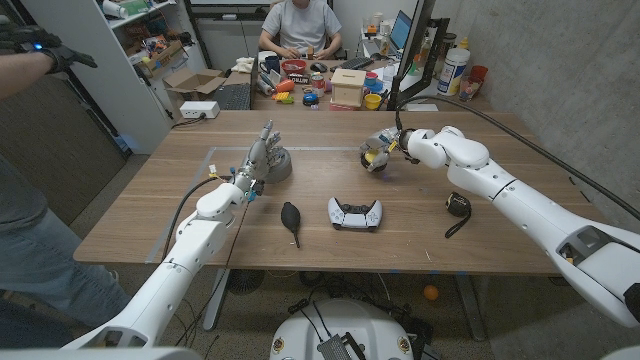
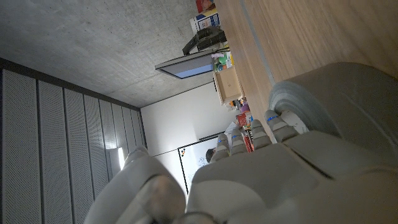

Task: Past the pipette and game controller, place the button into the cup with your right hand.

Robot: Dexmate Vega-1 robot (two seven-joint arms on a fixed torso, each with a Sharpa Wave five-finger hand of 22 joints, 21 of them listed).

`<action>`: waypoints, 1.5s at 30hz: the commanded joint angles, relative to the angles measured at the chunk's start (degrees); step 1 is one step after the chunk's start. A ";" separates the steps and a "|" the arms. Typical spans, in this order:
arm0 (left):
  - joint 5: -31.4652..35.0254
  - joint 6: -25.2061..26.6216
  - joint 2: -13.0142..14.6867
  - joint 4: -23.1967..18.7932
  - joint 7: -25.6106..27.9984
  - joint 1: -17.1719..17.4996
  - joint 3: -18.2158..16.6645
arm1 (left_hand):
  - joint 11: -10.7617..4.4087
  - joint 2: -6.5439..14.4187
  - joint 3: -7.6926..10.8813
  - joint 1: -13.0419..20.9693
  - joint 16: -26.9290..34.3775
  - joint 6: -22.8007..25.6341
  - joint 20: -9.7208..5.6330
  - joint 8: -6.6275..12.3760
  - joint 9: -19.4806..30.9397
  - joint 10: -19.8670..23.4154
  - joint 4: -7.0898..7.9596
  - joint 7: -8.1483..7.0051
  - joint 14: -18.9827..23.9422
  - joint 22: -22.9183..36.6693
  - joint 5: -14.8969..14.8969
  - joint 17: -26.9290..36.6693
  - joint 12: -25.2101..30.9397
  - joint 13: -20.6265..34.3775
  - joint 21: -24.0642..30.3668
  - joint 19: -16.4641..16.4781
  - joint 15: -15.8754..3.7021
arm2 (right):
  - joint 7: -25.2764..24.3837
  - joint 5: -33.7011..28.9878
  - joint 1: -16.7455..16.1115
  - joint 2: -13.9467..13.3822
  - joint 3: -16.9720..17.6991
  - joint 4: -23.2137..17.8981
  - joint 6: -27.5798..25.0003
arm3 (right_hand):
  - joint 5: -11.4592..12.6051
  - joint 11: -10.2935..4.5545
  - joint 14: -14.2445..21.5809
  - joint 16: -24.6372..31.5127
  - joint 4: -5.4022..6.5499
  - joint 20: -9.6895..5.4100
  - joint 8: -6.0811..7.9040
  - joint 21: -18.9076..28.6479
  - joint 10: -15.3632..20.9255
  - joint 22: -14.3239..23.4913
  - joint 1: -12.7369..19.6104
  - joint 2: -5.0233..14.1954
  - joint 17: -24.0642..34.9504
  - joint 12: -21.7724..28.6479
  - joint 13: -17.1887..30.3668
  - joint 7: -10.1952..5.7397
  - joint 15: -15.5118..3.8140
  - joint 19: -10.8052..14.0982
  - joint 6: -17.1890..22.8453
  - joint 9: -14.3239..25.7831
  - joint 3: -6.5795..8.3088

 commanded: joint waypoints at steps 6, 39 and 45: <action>0.82 1.16 1.25 -3.88 0.96 0.14 0.13 | 0.06 0.34 -0.28 0.25 0.29 0.44 0.07 0.25 0.26 0.17 0.13 0.03 0.23 0.15 0.40 0.31 0.05 0.12 0.06 -0.05 0.57 | 1.51 -1.52 -1.67 -1.70 2.86 -6.41 -3.01 | 0.28 0.01 0.84 -0.06 0.41 0.27 0.24 -0.27 0.77 0.19 2.89 3.17 0.34 0.09 0.26 -0.19 -0.19 -0.36 0.21 0.21 0.70; 1.31 2.39 2.71 -7.02 1.86 1.02 -0.29 | -0.01 0.52 -0.65 0.55 0.19 0.52 0.09 0.19 0.27 0.30 0.16 0.04 0.24 0.15 0.50 0.33 0.06 0.13 -0.27 -0.05 0.63 | 3.57 -3.75 -3.34 -4.91 8.20 -11.94 -8.44 | 0.46 -0.63 0.80 -0.63 0.70 0.74 0.19 -1.34 1.19 0.31 3.27 3.76 0.44 -0.25 0.17 -0.48 -0.83 -1.22 0.52 0.65 1.01; 1.51 2.78 3.30 -8.48 2.44 1.62 -0.67 | 0.07 0.56 -0.73 0.62 0.18 0.68 0.08 0.23 0.27 0.53 0.16 0.06 0.26 0.15 0.52 0.34 0.13 0.13 -0.33 -0.04 0.60 | 4.40 -4.31 -4.05 -6.06 9.57 -13.37 -10.06 | 0.49 -0.66 0.86 -0.69 0.71 0.87 0.26 -1.55 1.31 0.32 3.41 3.89 0.46 -0.29 0.16 -0.45 -1.01 -1.45 0.75 0.72 1.11</action>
